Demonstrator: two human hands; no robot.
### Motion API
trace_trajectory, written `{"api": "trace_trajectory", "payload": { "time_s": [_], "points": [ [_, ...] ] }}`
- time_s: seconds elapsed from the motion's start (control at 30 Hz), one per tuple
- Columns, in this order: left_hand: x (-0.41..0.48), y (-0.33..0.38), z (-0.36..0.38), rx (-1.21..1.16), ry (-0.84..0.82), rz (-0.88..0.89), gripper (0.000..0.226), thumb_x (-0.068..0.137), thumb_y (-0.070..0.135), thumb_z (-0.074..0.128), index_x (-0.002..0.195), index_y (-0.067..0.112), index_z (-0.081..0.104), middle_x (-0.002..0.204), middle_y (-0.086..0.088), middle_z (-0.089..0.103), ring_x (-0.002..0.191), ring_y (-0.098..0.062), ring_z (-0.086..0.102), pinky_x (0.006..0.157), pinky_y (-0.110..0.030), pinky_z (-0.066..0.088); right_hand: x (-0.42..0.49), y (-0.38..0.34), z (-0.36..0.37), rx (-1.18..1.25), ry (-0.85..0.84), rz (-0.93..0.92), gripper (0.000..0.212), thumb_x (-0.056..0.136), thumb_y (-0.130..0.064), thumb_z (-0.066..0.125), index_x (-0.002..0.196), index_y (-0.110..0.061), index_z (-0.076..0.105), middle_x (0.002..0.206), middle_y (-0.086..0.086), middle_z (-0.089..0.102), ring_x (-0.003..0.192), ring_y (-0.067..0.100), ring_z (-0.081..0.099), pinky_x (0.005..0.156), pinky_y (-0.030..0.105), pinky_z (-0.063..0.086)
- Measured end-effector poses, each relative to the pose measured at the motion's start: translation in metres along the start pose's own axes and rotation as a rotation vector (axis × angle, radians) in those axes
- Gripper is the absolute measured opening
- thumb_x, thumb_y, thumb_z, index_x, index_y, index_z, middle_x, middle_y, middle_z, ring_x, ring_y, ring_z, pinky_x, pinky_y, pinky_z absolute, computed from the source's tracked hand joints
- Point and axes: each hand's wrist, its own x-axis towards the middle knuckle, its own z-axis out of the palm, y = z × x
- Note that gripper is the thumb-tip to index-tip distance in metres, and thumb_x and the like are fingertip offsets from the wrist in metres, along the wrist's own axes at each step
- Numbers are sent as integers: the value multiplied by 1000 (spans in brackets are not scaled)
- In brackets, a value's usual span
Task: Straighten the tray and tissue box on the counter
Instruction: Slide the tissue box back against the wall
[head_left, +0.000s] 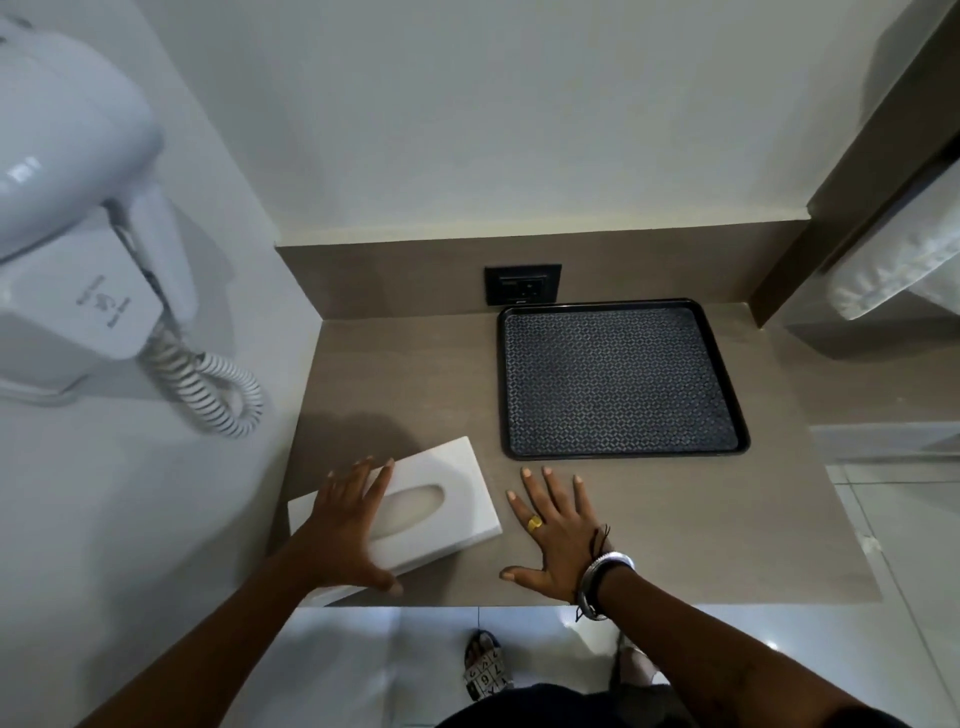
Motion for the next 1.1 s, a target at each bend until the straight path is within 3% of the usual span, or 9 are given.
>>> {"api": "trace_trajectory", "payload": {
  "time_s": [0.1, 0.3, 0.53, 0.7, 0.97, 1.1],
  "points": [
    [2, 3, 1, -49, 80, -5, 147, 46, 81, 71, 158, 23, -4, 159, -8, 18, 145, -29, 17, 120, -42, 13, 0, 1, 1, -9, 7, 6, 103, 72, -89, 36, 149, -21, 35, 159, 14, 30, 144, 41, 26, 111, 70, 22],
    [11, -2, -4, -173, 191, -159, 143, 44, 80, 74, 155, 29, 0, 153, -9, 28, 138, -31, 30, 116, -49, 23, 0, 1, 3, -24, -10, 10, 103, 73, -90, 33, 151, -23, 30, 160, 13, 27, 146, 40, 23, 112, 69, 20],
    [55, -2, -35, -316, 406, -574, 136, 51, 72, 82, 155, 22, 9, 156, -25, 24, 144, -45, 24, 116, -59, 21, 1, 0, 2, -32, -33, 13, 102, 74, -89, 35, 152, -24, 28, 160, 12, 26, 146, 39, 22, 112, 69, 21],
    [83, -3, -53, -441, 503, -807, 130, 55, 68, 82, 154, 17, 14, 151, -28, 29, 140, -45, 28, 117, -58, 21, 1, 2, 3, -43, -17, 11, 101, 75, -88, 33, 153, -24, 25, 162, 12, 22, 148, 38, 17, 114, 68, 18],
    [102, -15, -42, -459, 503, -894, 129, 56, 72, 79, 153, 19, 14, 152, -28, 28, 140, -47, 30, 116, -59, 24, 2, 3, 4, -31, -7, 7, 98, 77, -88, 31, 153, -26, 25, 162, 10, 21, 148, 38, 16, 114, 67, 17],
    [105, -20, -37, -431, 496, -849, 126, 60, 76, 73, 154, 18, 13, 155, -26, 25, 142, -47, 27, 117, -61, 22, 2, 3, 2, -43, -4, 0, 96, 78, -86, 34, 152, -24, 30, 161, 12, 25, 147, 39, 22, 113, 67, 21]
  ]
}}
